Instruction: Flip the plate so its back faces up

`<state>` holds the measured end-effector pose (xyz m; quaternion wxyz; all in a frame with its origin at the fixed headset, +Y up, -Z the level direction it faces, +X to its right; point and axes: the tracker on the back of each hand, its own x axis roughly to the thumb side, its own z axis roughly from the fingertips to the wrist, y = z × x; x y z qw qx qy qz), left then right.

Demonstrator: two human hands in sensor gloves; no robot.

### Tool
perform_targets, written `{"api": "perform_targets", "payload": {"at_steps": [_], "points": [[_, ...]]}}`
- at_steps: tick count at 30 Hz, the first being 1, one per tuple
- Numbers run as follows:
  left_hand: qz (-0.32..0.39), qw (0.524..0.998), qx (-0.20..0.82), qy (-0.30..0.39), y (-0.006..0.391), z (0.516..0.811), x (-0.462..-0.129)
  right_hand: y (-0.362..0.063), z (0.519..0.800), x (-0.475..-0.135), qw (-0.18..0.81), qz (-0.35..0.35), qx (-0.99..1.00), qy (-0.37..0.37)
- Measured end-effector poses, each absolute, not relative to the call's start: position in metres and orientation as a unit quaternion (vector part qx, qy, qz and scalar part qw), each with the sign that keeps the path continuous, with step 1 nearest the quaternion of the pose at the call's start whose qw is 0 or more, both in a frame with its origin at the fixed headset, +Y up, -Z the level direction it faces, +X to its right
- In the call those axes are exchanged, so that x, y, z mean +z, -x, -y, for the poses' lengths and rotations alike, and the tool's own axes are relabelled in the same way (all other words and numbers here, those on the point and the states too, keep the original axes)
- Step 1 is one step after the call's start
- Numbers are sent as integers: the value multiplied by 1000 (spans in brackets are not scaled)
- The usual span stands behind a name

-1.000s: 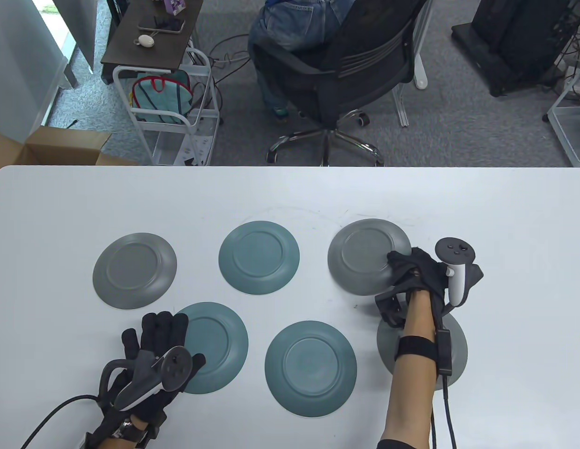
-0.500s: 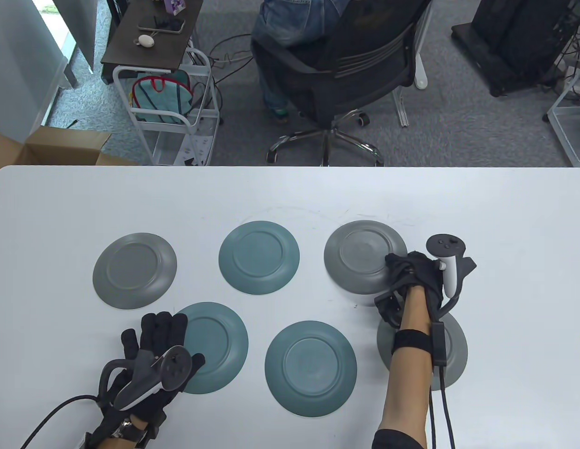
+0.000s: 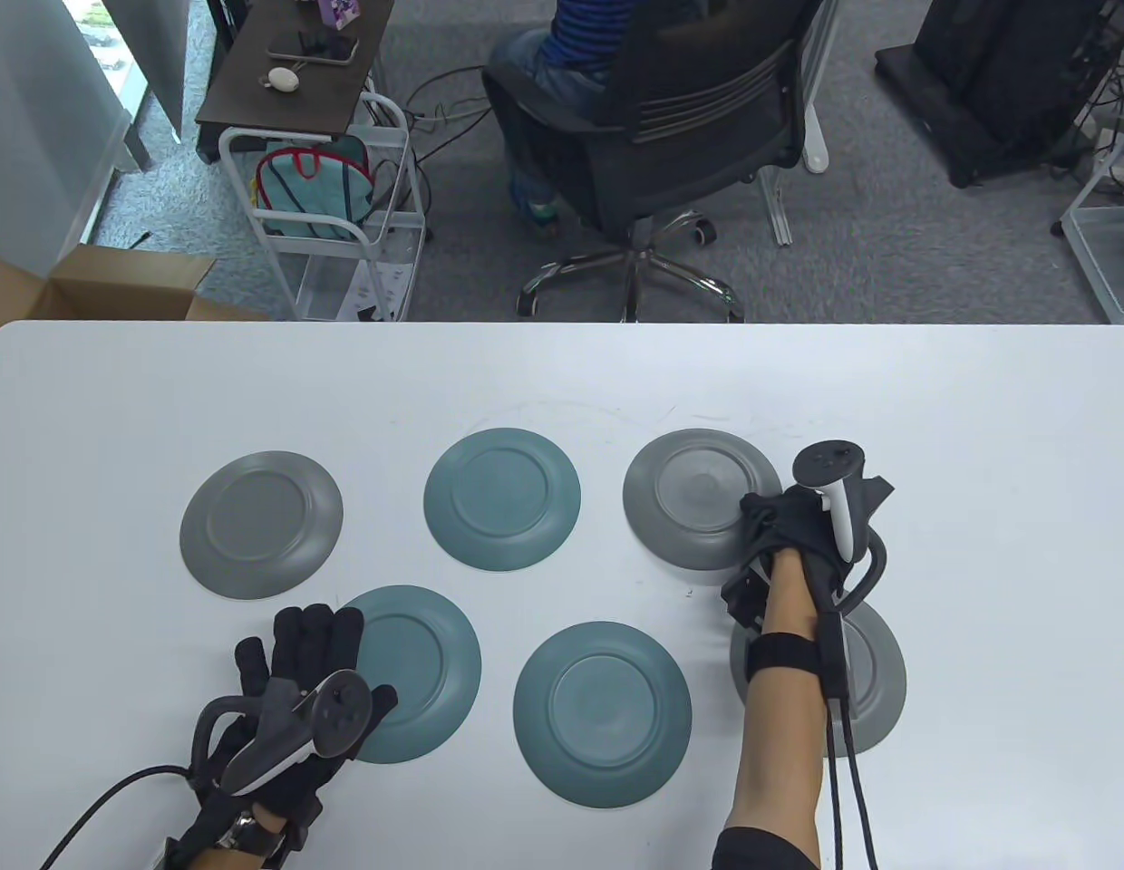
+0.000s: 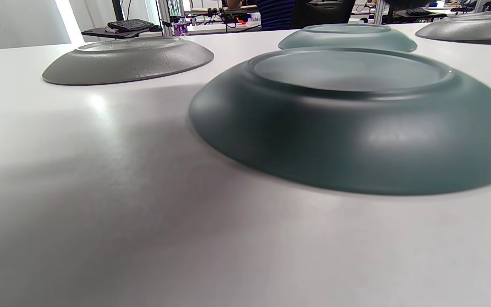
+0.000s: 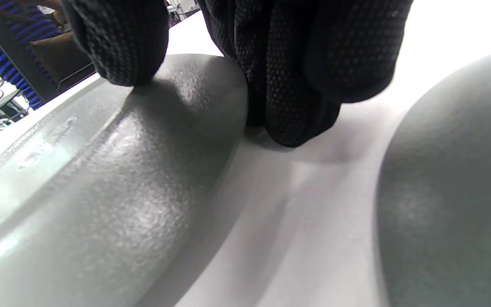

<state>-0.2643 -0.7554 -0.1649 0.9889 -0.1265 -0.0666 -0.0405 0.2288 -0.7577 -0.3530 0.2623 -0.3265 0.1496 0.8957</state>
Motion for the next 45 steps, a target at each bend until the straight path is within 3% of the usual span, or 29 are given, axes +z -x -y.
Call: {"api": "perform_targets", "payload": {"at_steps": [20, 26, 36, 45], "points": [[68, 988, -40, 132, 263, 757, -165, -207, 746, -350, 132, -117, 940, 291], [71, 988, -38, 132, 262, 757, -165, -189, 723, -338, 91, -96, 967, 219], [80, 988, -39, 129, 259, 757, -163, -146, 694, -281, 10, -74, 995, 61], [97, 985, -44, 132, 251, 760, -159, -119, 710, -218, 32, -82, 996, -26]]}}
